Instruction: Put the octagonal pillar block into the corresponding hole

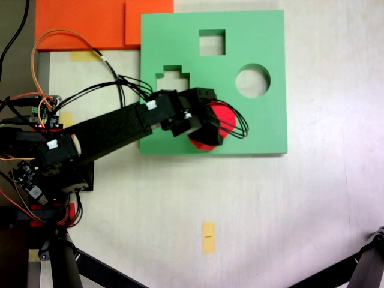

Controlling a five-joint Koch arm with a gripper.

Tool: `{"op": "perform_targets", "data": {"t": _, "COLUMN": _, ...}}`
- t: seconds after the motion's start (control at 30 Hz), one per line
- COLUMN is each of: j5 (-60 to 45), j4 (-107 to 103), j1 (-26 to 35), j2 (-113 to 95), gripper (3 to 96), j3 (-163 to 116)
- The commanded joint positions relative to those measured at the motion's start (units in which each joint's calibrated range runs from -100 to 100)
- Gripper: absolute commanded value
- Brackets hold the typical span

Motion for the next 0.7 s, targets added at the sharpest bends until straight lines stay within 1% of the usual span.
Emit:
{"op": "perform_targets", "data": {"t": 0.03, "j5": -1.5, "j4": 7.7, "j1": -0.4, "j2": -4.8, "gripper": 33.9, "j3": 0.3}}
{"op": "perform_targets", "data": {"t": 0.33, "j5": -4.3, "j4": 22.5, "j1": -0.5, "j2": -12.1, "gripper": 33.8, "j3": -10.0}}
{"op": "perform_targets", "data": {"t": 0.7, "j5": -6.6, "j4": 39.9, "j1": -0.4, "j2": -12.1, "gripper": 33.9, "j3": -20.1}}
